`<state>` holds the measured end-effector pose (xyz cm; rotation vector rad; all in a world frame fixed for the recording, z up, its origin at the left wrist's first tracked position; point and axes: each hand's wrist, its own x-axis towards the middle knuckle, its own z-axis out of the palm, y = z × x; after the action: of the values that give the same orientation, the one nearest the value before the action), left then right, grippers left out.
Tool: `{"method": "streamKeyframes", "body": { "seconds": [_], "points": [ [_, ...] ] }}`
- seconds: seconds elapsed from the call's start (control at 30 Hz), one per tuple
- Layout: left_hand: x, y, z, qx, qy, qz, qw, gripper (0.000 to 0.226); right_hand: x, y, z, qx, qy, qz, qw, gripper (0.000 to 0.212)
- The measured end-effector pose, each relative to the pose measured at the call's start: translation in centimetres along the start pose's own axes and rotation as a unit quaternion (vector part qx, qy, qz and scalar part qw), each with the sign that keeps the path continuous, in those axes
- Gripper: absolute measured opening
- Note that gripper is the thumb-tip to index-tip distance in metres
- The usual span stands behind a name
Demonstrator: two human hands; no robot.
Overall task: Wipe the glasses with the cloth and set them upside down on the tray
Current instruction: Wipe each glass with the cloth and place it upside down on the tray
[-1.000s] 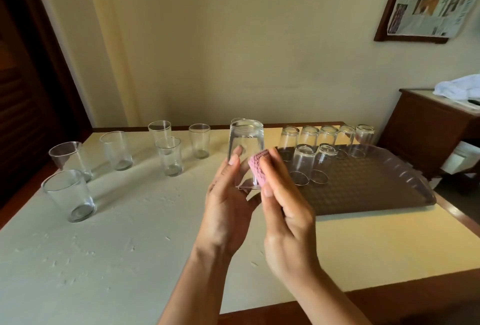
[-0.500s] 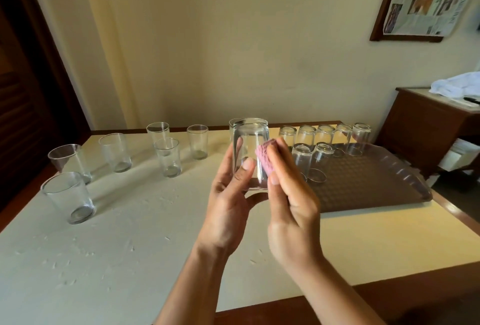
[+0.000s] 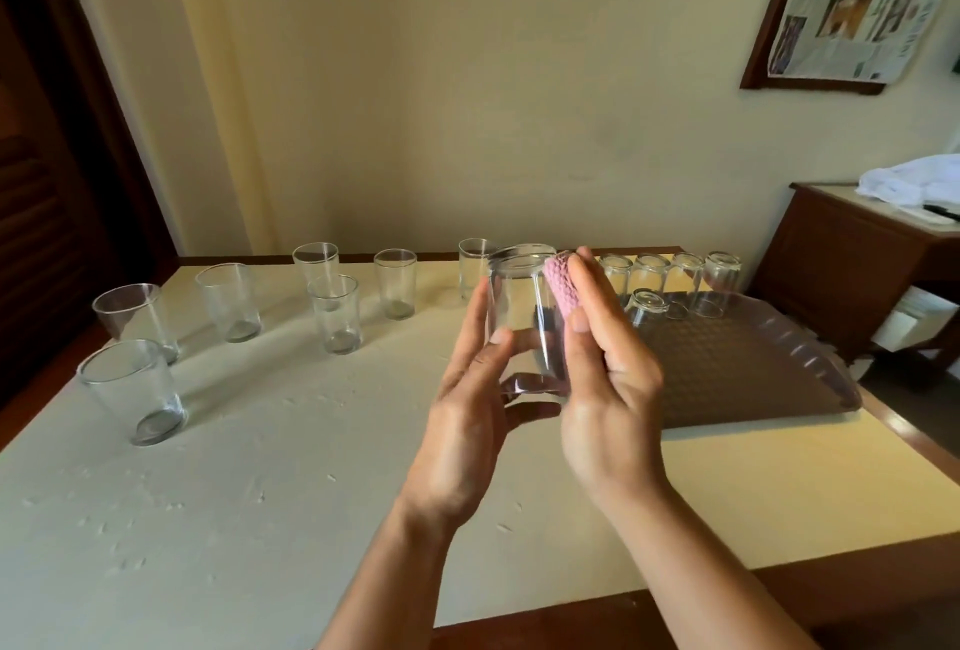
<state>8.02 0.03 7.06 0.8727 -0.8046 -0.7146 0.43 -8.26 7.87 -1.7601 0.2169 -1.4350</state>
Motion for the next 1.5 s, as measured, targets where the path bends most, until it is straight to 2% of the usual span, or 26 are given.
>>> {"method": "streamKeyframes", "body": {
  "seconds": [0.13, 0.23, 0.33, 0.4, 0.5, 0.6, 0.7, 0.83, 0.97, 1.1, 1.2, 1.27, 1.33, 1.43, 1.5],
  "points": [
    [0.4, 0.1, -0.1, 0.001, 0.044, 0.034, 0.998, 0.063, -2.5, -0.8, 0.9, 0.025, -0.03, -0.004, 0.999, 0.041],
    [0.1, 0.3, -0.7, 0.017, 0.025, 0.005, 1.0, 0.063, -3.9, -0.2, 1.0, 0.021, -0.029, -0.012, 0.999, 0.042],
    [-0.4, 0.0, -0.8, 0.03, -0.005, -0.013, 0.999, 0.066, -1.1, 0.2, 0.3, 0.014, -0.026, 0.001, 1.0, 0.045],
    [-0.4, -0.1, -0.4, 0.016, 0.003, 0.005, 1.0, 0.067, 0.4, -0.1, 0.2, -0.015, -0.029, -0.001, 0.999, 0.043],
    [0.2, 0.0, -0.3, -0.009, 0.028, 0.041, 0.999, 0.065, -1.2, -1.2, 0.6, 0.011, -0.064, -0.017, 0.998, 0.04],
    [0.4, 0.3, -0.8, -0.008, 0.026, 0.022, 0.999, 0.059, -3.8, -0.9, 1.0, -0.013, -0.052, -0.045, 0.998, 0.038],
    [-0.3, 0.0, -0.5, -0.001, 0.001, 0.006, 1.0, 0.058, -1.9, -0.4, 0.6, 0.004, -0.036, -0.049, 0.998, 0.039],
    [0.2, 0.0, 0.2, -0.019, 0.041, 0.023, 0.999, 0.066, 0.8, -0.6, 0.5, -0.031, -0.041, -0.046, 0.998, 0.04],
    [0.9, 0.6, -0.9, -0.031, 0.034, -0.037, 0.998, 0.065, -2.9, -0.4, 1.1, -0.024, -0.05, -0.037, 0.998, 0.042],
    [-0.1, 0.4, -1.3, -0.028, -0.028, -0.089, 0.995, 0.061, -1.8, -0.1, 0.4, 0.042, -0.047, 0.003, 0.998, 0.042],
    [0.0, 0.4, -0.7, -0.02, 0.005, -0.047, 0.999, 0.068, -0.3, -0.4, 0.4, 0.051, -0.04, 0.034, 0.997, 0.041],
    [0.6, 0.6, -0.4, 0.002, 0.045, -0.005, 0.999, 0.075, -1.6, -0.6, 0.8, 0.069, -0.058, 0.027, 0.996, 0.041],
    [0.9, 0.8, -0.6, 0.018, 0.056, 0.0, 0.998, 0.077, -3.4, -0.4, 1.2, 0.051, -0.056, 0.012, 0.997, 0.039],
    [0.4, 0.6, -1.1, 0.02, 0.008, -0.033, 0.999, 0.055, -2.7, 0.0, 0.9, 0.087, -0.047, 0.009, 0.995, 0.039],
    [-0.1, 0.2, -0.9, 0.019, 0.001, -0.033, 0.999, 0.054, -0.8, -0.1, 0.3, 0.055, -0.036, 0.014, 0.998, 0.04]
  ]
}}
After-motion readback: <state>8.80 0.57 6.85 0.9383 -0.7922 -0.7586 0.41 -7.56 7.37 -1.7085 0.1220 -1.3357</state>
